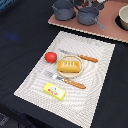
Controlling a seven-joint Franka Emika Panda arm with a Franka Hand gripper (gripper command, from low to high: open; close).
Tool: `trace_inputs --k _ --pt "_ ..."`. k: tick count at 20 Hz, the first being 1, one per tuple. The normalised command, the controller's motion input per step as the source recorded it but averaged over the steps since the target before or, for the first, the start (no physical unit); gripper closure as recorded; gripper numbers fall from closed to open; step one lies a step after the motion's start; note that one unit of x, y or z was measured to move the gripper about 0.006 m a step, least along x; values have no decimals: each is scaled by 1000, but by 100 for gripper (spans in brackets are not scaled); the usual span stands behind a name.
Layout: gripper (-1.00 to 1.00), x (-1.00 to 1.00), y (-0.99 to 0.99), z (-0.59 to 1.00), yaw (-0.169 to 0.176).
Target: Interact with the objects in diverse but meaningful ways.
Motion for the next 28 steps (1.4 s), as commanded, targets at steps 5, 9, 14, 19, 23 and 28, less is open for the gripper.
trace_inputs --k 5,9,14,19,23,28 --pt "-100 311 81 -20 -21" --pt "-100 244 34 -42 -15" --pt "-100 195 40 99 -3" --pt "-100 10 -262 519 -39" --pt "-100 -203 -669 289 -48" --pt "-100 -314 -747 147 -58"
